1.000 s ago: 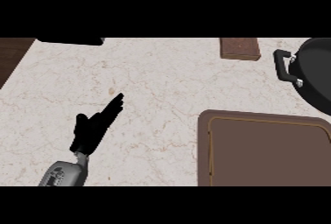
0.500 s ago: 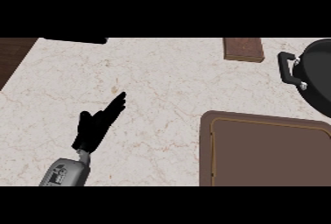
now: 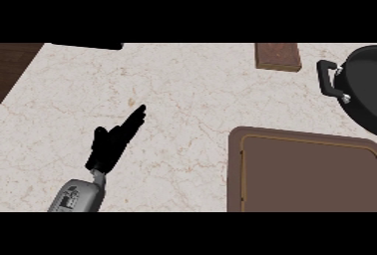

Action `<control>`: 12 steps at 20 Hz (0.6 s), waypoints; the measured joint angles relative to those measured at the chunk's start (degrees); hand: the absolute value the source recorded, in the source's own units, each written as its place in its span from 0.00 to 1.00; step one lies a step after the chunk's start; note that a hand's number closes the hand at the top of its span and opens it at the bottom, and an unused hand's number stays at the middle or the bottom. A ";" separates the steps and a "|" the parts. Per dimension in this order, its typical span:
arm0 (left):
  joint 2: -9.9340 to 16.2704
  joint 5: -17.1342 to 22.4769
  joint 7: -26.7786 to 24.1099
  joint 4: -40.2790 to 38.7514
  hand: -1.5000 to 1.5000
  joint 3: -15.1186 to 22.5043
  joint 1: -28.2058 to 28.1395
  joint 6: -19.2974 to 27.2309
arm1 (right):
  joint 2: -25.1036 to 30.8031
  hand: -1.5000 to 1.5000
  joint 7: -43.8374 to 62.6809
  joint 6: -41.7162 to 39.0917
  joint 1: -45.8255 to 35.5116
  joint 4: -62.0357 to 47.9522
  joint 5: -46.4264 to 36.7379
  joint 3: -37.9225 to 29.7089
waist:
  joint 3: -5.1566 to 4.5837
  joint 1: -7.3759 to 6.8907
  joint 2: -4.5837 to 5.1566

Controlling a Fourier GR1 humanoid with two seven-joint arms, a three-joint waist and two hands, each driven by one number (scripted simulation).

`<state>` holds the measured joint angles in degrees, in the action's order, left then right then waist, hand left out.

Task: Pick the tomato from the tray and place it in the pot

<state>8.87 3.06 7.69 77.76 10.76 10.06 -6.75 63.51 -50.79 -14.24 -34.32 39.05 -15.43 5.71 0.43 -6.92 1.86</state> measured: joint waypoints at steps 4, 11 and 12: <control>0.11 0.05 0.31 -0.08 0.50 -0.19 0.03 -0.17 | -2.98 1.00 -0.30 7.40 -3.91 -2.46 -8.41 4.65 | -0.06 0.14 -0.06; 0.39 0.31 0.69 -0.19 0.50 -0.91 0.14 -0.43 | -7.67 0.00 6.10 6.13 -10.12 -10.82 -21.11 13.88 | -0.18 0.83 -0.23; 0.30 0.21 0.39 -0.21 0.50 -0.94 -0.14 -0.28 | -8.69 0.00 7.22 5.85 -10.91 -12.10 -22.66 14.99 | -0.19 1.06 -0.32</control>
<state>9.16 3.27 8.08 77.55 9.82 9.92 -7.03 54.81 -43.57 -8.39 -45.23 26.95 -38.09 20.70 0.24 -5.86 1.54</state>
